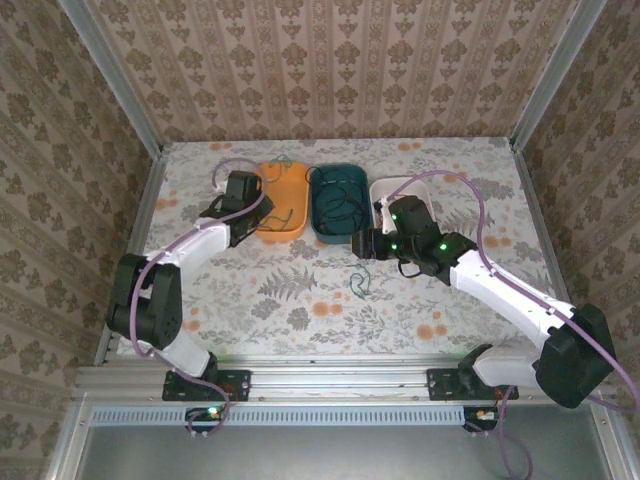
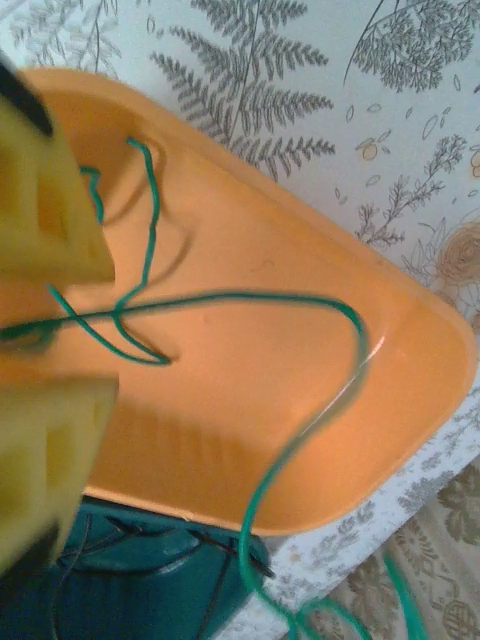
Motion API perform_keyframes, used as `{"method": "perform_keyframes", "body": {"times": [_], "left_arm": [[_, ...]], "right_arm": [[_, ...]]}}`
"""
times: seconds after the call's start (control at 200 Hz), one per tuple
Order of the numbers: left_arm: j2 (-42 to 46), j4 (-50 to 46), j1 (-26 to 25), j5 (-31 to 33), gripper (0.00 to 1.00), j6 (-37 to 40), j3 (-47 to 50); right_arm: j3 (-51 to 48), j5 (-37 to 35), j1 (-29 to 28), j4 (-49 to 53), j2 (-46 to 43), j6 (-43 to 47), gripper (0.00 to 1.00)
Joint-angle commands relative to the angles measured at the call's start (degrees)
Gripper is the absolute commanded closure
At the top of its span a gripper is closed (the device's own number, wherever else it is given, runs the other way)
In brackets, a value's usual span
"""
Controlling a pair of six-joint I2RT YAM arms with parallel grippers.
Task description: Untangle the cables
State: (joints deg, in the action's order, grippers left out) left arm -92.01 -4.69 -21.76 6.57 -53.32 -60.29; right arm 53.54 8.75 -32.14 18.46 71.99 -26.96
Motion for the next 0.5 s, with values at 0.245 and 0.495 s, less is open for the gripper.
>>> {"method": "perform_keyframes", "body": {"times": [0.245,0.495], "left_arm": [[4.18,-1.55,-7.94,2.4,0.33,13.16,-3.17],[3.93,-3.92,-18.91,-8.83,0.34,29.64,3.04]], "right_arm": [[-1.4,-0.47,0.06,7.02,2.97,2.67,0.41],[-1.91,-3.03,0.06,9.68,11.06,3.46,0.45]]}}
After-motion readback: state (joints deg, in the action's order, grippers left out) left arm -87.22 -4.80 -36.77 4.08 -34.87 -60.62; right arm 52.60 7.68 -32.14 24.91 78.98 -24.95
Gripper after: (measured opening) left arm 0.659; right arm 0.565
